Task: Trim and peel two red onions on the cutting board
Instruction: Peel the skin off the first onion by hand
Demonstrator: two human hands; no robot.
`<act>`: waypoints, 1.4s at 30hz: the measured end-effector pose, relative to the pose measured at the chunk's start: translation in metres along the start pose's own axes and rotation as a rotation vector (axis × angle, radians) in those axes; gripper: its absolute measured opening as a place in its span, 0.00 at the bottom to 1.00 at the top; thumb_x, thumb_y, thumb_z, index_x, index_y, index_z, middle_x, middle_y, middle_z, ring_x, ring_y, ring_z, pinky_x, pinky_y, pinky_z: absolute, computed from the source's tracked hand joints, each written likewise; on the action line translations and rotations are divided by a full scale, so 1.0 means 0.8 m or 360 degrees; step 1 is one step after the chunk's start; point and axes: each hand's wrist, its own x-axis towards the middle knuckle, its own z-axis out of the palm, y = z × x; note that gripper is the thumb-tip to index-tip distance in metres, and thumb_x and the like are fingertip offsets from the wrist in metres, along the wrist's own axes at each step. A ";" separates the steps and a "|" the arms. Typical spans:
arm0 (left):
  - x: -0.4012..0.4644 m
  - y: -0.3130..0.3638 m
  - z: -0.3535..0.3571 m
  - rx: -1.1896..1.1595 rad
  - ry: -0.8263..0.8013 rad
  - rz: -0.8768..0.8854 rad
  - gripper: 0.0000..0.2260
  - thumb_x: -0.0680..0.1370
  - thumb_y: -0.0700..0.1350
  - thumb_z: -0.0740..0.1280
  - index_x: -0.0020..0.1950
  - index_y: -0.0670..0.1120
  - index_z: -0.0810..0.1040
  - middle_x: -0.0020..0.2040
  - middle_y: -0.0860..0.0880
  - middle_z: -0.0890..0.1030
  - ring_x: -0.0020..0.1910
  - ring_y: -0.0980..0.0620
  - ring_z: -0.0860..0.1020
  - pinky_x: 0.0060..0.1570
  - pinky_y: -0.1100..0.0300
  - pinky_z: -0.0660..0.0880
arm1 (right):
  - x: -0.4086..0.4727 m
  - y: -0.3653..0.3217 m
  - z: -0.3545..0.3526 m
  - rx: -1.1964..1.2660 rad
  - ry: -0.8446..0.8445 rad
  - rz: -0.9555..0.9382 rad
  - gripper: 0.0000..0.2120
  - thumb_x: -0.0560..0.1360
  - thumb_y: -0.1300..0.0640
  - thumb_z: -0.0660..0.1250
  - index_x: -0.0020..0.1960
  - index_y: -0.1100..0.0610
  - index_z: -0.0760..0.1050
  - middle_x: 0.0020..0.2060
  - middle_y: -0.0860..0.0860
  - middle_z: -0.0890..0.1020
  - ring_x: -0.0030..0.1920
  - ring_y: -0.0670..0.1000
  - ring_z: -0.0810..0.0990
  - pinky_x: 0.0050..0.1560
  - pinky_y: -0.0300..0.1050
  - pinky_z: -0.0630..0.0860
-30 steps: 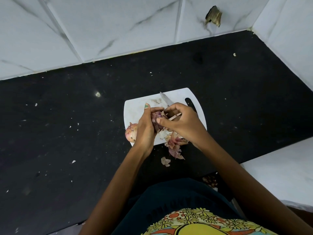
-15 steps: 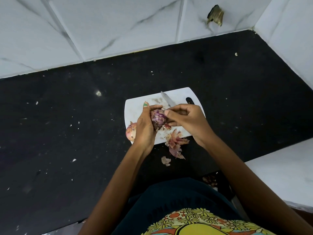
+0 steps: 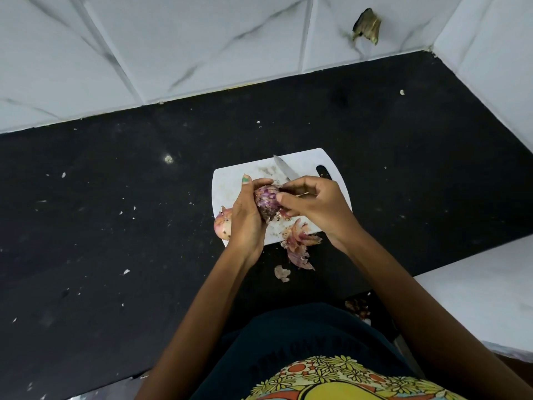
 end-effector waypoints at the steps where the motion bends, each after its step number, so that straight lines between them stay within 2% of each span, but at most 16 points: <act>1: 0.000 -0.001 0.001 0.0013 0.0002 0.0026 0.19 0.84 0.52 0.52 0.46 0.44 0.77 0.39 0.48 0.81 0.38 0.55 0.80 0.36 0.64 0.77 | 0.000 0.001 0.002 -0.0044 0.0003 0.0003 0.11 0.68 0.59 0.75 0.50 0.58 0.80 0.44 0.53 0.84 0.44 0.50 0.84 0.43 0.44 0.82; 4: 0.000 -0.002 0.004 0.0021 0.0009 0.0056 0.18 0.84 0.52 0.52 0.46 0.44 0.77 0.38 0.48 0.81 0.37 0.56 0.80 0.37 0.64 0.77 | -0.001 -0.001 0.005 -0.0146 0.0046 -0.0025 0.13 0.67 0.59 0.76 0.50 0.57 0.78 0.43 0.50 0.83 0.43 0.47 0.83 0.44 0.42 0.81; 8: -0.002 0.000 0.002 -0.0065 0.0028 -0.0011 0.19 0.83 0.54 0.52 0.46 0.45 0.77 0.38 0.48 0.81 0.37 0.56 0.80 0.35 0.64 0.76 | -0.002 -0.003 0.003 -0.0098 0.0029 -0.0088 0.11 0.68 0.67 0.72 0.49 0.60 0.79 0.41 0.49 0.83 0.37 0.41 0.82 0.40 0.34 0.79; 11: -0.004 0.000 0.003 -0.0115 0.0036 -0.0075 0.19 0.83 0.55 0.52 0.46 0.45 0.77 0.36 0.50 0.82 0.34 0.57 0.81 0.31 0.64 0.76 | -0.002 0.000 0.000 0.0002 0.0046 -0.0106 0.09 0.70 0.70 0.69 0.48 0.61 0.80 0.40 0.52 0.83 0.37 0.43 0.82 0.40 0.37 0.80; 14: -0.005 0.001 0.004 -0.0142 0.0037 -0.0083 0.19 0.83 0.55 0.52 0.47 0.46 0.77 0.37 0.50 0.82 0.35 0.57 0.81 0.32 0.64 0.76 | -0.002 0.000 -0.002 0.0071 -0.0016 -0.0049 0.08 0.70 0.65 0.73 0.49 0.60 0.80 0.43 0.54 0.84 0.40 0.48 0.84 0.41 0.42 0.82; 17: -0.004 0.001 0.005 -0.0150 0.0012 -0.0072 0.19 0.83 0.55 0.52 0.46 0.45 0.76 0.35 0.50 0.82 0.35 0.57 0.80 0.34 0.63 0.77 | -0.004 0.003 0.004 -0.0004 -0.0050 -0.0027 0.14 0.67 0.60 0.76 0.50 0.56 0.77 0.45 0.55 0.83 0.41 0.51 0.83 0.43 0.47 0.82; 22: -0.005 0.001 0.000 -0.0227 0.0035 -0.0138 0.20 0.83 0.57 0.52 0.47 0.46 0.78 0.38 0.48 0.82 0.37 0.55 0.81 0.36 0.62 0.78 | -0.006 0.005 0.002 0.0049 -0.0039 -0.0095 0.10 0.69 0.67 0.72 0.50 0.60 0.78 0.42 0.54 0.83 0.41 0.49 0.82 0.45 0.44 0.82; 26: -0.007 0.001 0.001 -0.0292 0.0040 -0.0168 0.19 0.82 0.57 0.53 0.45 0.46 0.78 0.37 0.50 0.83 0.36 0.56 0.81 0.34 0.63 0.78 | -0.008 0.006 -0.001 0.0105 0.0005 -0.0160 0.05 0.71 0.70 0.70 0.47 0.65 0.79 0.37 0.55 0.82 0.35 0.46 0.82 0.38 0.37 0.80; 28: -0.007 -0.001 0.001 -0.0302 0.0024 -0.0180 0.20 0.82 0.57 0.53 0.46 0.46 0.78 0.38 0.50 0.83 0.38 0.55 0.82 0.35 0.62 0.78 | -0.009 0.006 -0.002 0.0119 0.0009 -0.0153 0.05 0.72 0.70 0.70 0.47 0.65 0.79 0.37 0.57 0.83 0.34 0.48 0.82 0.37 0.38 0.80; 30: -0.007 -0.003 0.000 -0.0325 0.0003 -0.0197 0.22 0.82 0.58 0.52 0.47 0.45 0.78 0.42 0.49 0.83 0.42 0.54 0.82 0.42 0.60 0.79 | -0.009 0.005 -0.003 0.0096 0.0010 -0.0123 0.05 0.73 0.69 0.69 0.48 0.65 0.79 0.38 0.58 0.83 0.34 0.49 0.83 0.36 0.38 0.80; 34: -0.007 -0.006 -0.001 -0.0357 -0.0024 -0.0180 0.23 0.83 0.56 0.51 0.45 0.45 0.79 0.44 0.49 0.84 0.45 0.53 0.81 0.48 0.60 0.78 | -0.013 -0.001 -0.006 0.0072 -0.0051 -0.0022 0.06 0.75 0.61 0.68 0.51 0.62 0.78 0.41 0.56 0.82 0.36 0.48 0.84 0.36 0.39 0.81; 37: -0.007 -0.005 0.001 -0.0327 -0.0050 -0.0141 0.21 0.83 0.55 0.52 0.45 0.45 0.78 0.40 0.48 0.82 0.41 0.54 0.81 0.47 0.60 0.77 | -0.017 -0.004 -0.002 -0.0061 -0.0078 -0.0028 0.13 0.71 0.57 0.73 0.53 0.60 0.77 0.45 0.54 0.82 0.40 0.50 0.84 0.38 0.42 0.82; 42: -0.011 0.001 0.003 -0.0235 -0.0100 -0.0103 0.18 0.83 0.54 0.54 0.44 0.45 0.76 0.35 0.50 0.81 0.37 0.55 0.80 0.39 0.62 0.77 | -0.020 -0.008 0.004 -0.0133 -0.0040 -0.0040 0.14 0.69 0.57 0.76 0.52 0.56 0.76 0.43 0.50 0.81 0.38 0.51 0.84 0.45 0.49 0.83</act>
